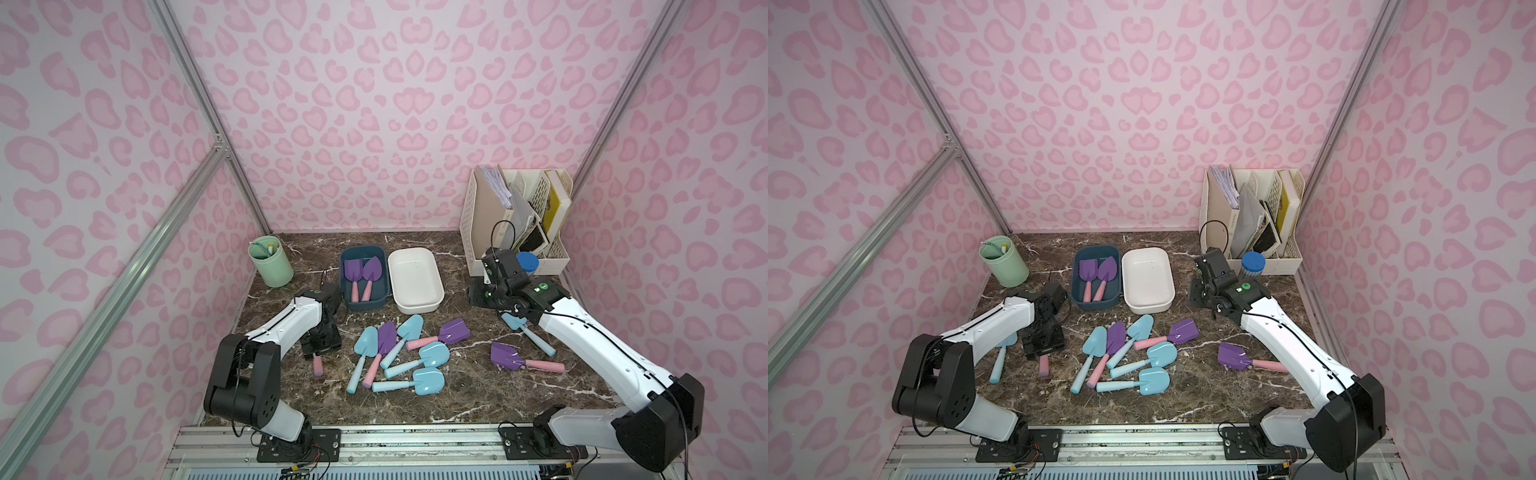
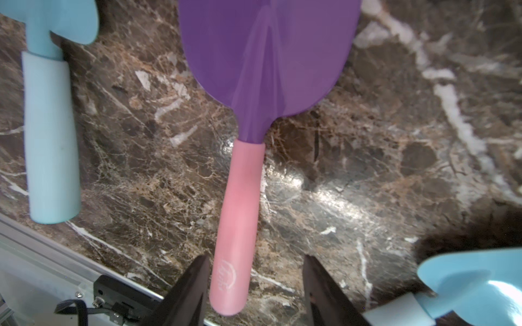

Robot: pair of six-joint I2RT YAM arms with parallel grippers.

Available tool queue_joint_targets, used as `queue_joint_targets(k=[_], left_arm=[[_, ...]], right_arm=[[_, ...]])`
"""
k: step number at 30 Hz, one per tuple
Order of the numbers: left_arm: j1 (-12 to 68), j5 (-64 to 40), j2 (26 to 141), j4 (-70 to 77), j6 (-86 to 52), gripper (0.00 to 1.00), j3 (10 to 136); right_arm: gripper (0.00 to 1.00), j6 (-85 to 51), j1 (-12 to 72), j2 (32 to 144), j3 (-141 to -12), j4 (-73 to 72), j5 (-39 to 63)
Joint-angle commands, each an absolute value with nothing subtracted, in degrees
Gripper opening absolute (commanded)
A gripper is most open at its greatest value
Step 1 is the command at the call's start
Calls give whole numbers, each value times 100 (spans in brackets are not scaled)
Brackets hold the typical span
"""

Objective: Sort the small shovels by color and place them into the storage box
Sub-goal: Pick up the shovel from the center of the board.

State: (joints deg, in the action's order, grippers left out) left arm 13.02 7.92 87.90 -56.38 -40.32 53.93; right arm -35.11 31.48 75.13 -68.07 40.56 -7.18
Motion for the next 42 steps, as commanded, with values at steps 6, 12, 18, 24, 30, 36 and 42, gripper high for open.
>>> queue_joint_targets(k=[6,12,18,24,30,36,42], left_arm=[[1092,592,8801,-5425,-3938,56,5115],[1063,467,8903,-5232,-3878,47,4988],[1061,466,8931,-5200,-3833,39,4975],[1061,498,8864,-5279,-3788,27,5016],[1055,361,8606,-5475,-3686,14,5111],[1241,419,8134,-6117,-3286,5,5610],[1548,151,8125,-6623,-2507,2,6545]], right_arm=[[50,-3526,3129,7461,-6724,4078,-637],[50,-3542,3129,7462,-6680,4069,-609],[50,-3564,3132,7433,-6646,4062,-593],[50,-3580,3129,7418,-6602,4052,-589],[49,-3572,3131,7400,-6595,4034,-590],[49,-3560,3129,7369,-6600,4012,-593],[49,-3572,3129,7365,-6544,3964,-594]])
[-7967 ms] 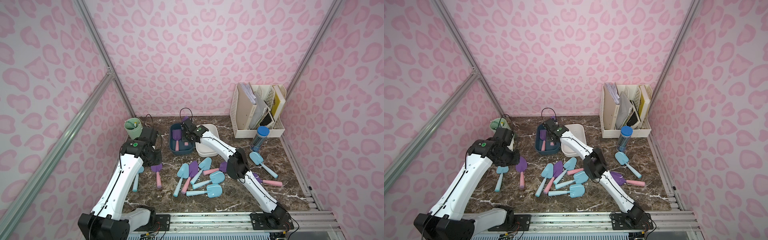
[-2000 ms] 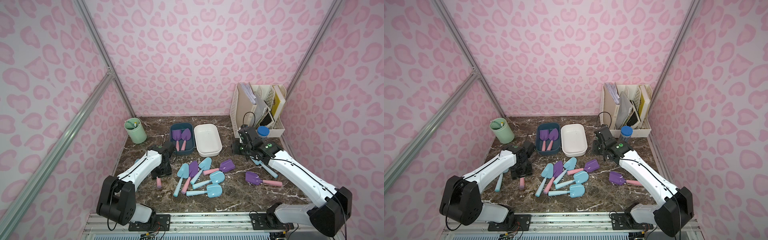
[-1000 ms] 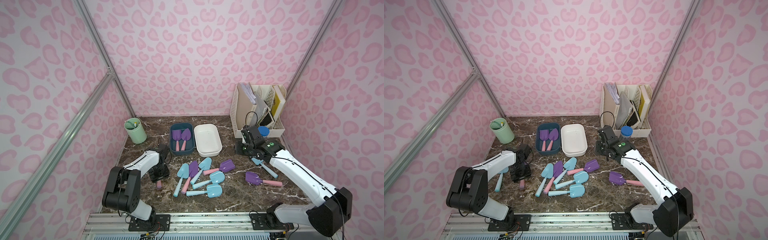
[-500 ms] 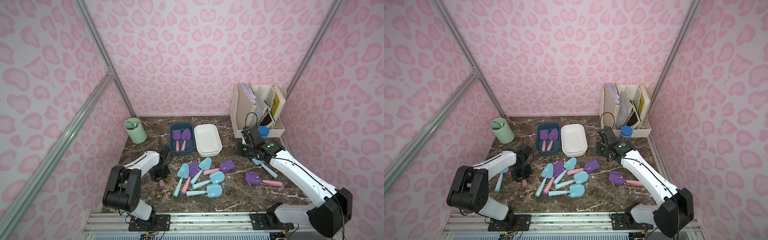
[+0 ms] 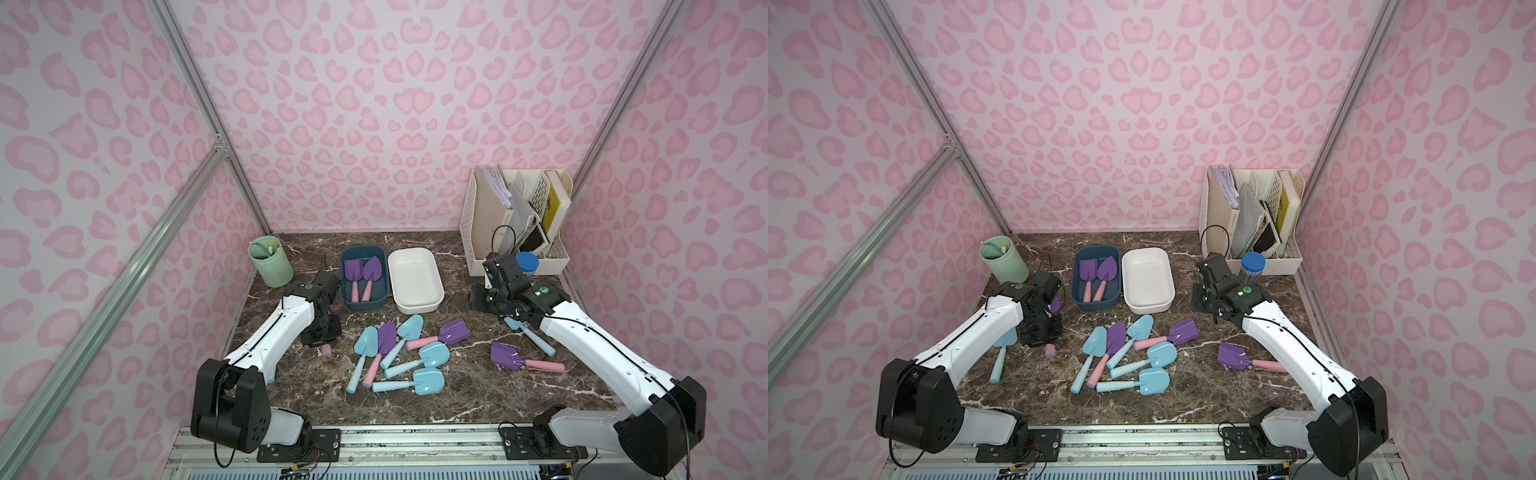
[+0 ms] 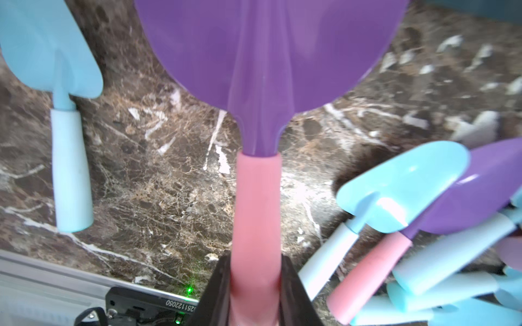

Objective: Sort the small shovels by color and place them into the storage box
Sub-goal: Pick up the shovel from the center of the board, then place the shovel in the storage box.

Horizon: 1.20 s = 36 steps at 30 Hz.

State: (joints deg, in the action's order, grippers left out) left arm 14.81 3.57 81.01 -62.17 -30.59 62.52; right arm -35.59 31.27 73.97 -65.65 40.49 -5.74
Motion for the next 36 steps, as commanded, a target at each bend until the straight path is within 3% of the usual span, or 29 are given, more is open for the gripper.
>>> queue_joint_targets(k=[1,11,28,36], left_arm=[[1570,69,8165,-6660,-2396,2,6686],[1613,-444,9585,-6829,-1584,0,8721],[1490,-351,12784,-7023,-1846,0,12130],[1476,-333,13593,-7159,-1837,0,12756]], right_arm=[[49,-3582,3120,7357,-6532,3967,-589],[48,-3570,3120,7345,-6573,4052,-624],[49,-3525,3111,7400,-6792,4249,-651],[48,-3524,3090,7400,-6727,4219,-633]])
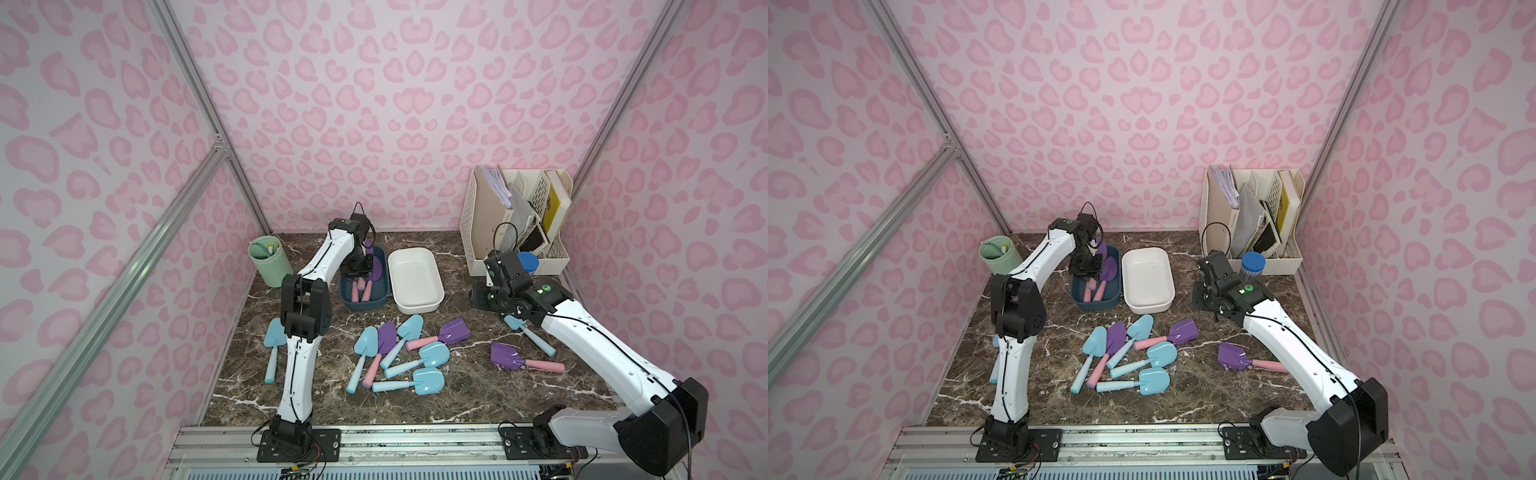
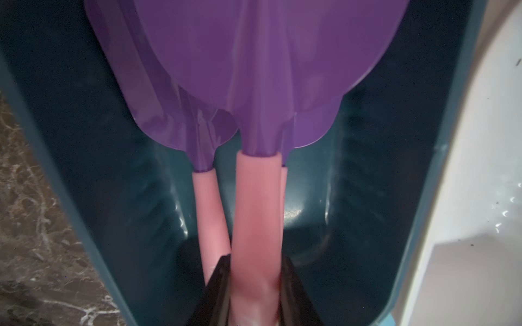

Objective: Sort the small shovels by color and place them into the storage box
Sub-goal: Place the shovel in the storage box.

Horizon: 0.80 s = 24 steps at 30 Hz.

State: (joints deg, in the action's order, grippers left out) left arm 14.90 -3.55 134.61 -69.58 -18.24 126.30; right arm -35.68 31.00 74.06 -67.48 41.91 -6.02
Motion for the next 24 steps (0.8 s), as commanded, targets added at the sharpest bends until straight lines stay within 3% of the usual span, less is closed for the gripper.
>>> queue_joint_targets(k=[1,18,24], left_arm=[[1474,-302,13660,-7177,-1830,0,12791],[1423,-162,14098,-7260,-1758,3,12753],[1420,-164,14080,-7295,-1733,9,12753]], right_arm=[[48,-3533,3081,7400,-6720,4219,-635],[49,-3531,3006,7256,-6584,4272,-659],[49,-3559,2993,7216,-6497,4232,-634]])
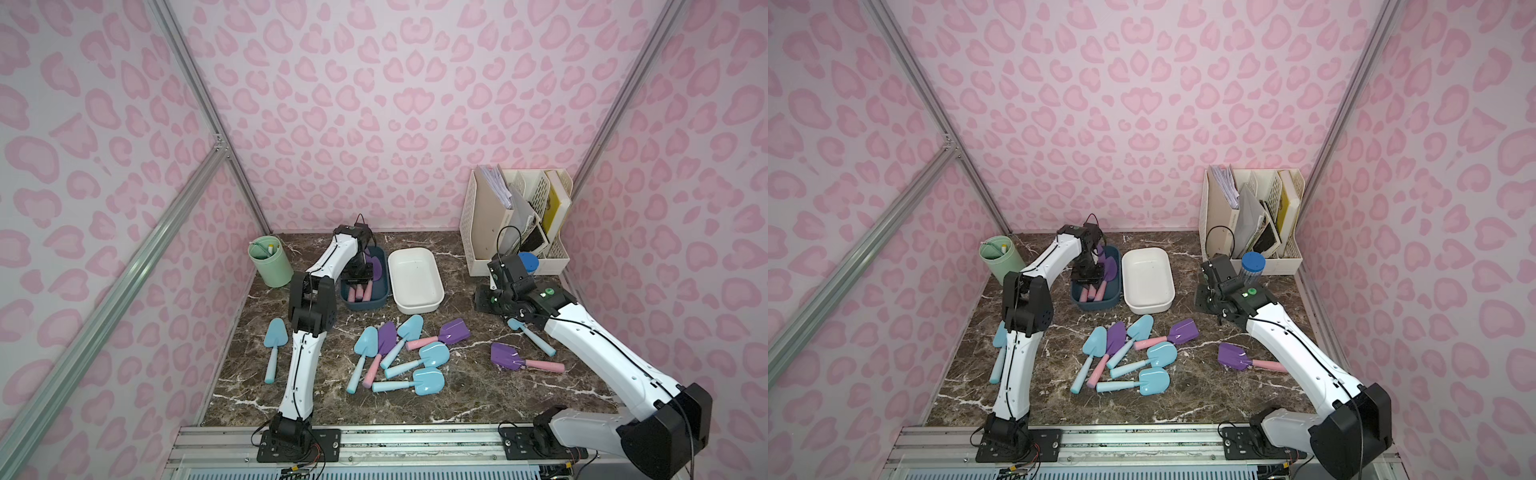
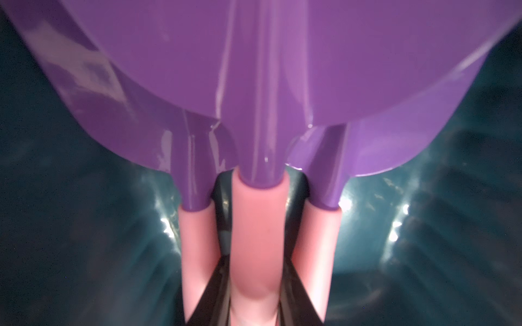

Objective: Sort the small shovels by color and place them into the storage box
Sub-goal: Place the shovel in the storage box.

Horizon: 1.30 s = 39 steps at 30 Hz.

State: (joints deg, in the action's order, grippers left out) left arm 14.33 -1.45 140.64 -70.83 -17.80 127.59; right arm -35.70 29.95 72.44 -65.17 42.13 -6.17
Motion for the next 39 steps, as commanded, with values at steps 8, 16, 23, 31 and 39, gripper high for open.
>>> queue_joint_targets(k=[8,16,23,31,39], left_arm=[[1424,-189,14055,-7345,-1670,20,12753],[1448,-184,13897,-7376,-1627,28,12756],[1447,-228,13921,-7374,-1626,31,12755],[1445,-280,13992,-7356,-1652,32,12753],[1445,-254,13933,-7407,-1617,35,12783]], right_arm=[[50,-3567,2971,7173,-6491,4236,-675],[51,-3569,2931,7102,-6505,4276,-716],[51,-3562,2909,7041,-6553,4337,-772],[51,-3545,2876,7040,-6574,4368,-774],[52,-3532,2863,7040,-6611,4377,-773]])
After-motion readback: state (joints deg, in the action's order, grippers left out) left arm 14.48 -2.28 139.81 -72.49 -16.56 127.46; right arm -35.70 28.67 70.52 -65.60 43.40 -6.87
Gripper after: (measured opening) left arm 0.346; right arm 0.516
